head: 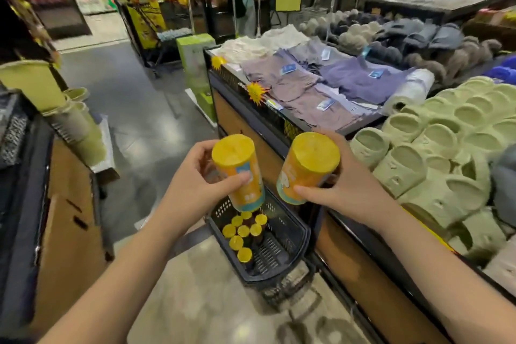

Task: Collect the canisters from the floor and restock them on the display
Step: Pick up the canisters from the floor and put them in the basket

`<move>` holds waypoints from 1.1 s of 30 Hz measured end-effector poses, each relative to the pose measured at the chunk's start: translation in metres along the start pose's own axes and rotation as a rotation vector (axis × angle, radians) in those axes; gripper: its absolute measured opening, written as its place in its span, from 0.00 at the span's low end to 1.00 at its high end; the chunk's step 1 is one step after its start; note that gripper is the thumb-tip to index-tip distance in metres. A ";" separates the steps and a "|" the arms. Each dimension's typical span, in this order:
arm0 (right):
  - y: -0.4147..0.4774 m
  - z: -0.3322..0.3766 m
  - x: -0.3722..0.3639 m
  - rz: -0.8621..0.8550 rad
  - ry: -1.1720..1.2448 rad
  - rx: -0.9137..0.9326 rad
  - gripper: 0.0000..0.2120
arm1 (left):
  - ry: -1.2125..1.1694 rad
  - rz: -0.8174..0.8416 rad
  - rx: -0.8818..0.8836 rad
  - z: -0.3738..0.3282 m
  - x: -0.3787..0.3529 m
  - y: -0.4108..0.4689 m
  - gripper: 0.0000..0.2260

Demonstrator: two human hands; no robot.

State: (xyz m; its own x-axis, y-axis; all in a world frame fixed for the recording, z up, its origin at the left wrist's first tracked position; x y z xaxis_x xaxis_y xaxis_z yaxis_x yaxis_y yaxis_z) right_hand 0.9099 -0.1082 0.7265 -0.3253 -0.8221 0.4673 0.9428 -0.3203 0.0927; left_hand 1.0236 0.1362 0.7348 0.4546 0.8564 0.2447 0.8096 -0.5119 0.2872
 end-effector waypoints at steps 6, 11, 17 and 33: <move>0.059 -0.024 -0.014 0.067 0.001 -0.043 0.39 | 0.009 0.012 0.031 0.036 0.004 0.039 0.28; 0.097 -0.050 -0.035 0.044 -0.014 -0.110 0.36 | 0.035 0.042 0.078 0.081 0.014 0.074 0.27; 0.152 -0.078 -0.064 0.049 -0.073 -0.208 0.35 | 0.043 0.160 0.145 0.147 0.028 0.130 0.28; 0.255 -0.275 -0.156 0.094 -0.136 -0.291 0.33 | 0.139 0.219 0.329 0.383 -0.039 0.182 0.30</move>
State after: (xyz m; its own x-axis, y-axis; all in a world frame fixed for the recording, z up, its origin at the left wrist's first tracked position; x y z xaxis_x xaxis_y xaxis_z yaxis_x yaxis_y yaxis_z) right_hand 1.1808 -0.1907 0.4352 -0.2065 -0.7902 0.5771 0.9014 -0.3830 -0.2019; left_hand 1.2954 0.0354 0.4227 0.5929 0.7008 0.3967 0.7850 -0.6128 -0.0908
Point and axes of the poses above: each hand's wrist, its own y-axis towards the middle knuckle, its own x-axis out of the back of the hand, z = x × y, the point moved 2 cm from there along y, towards the middle knuckle, and after that the axes turned 8 degrees about -x, right-handed, at the moved point
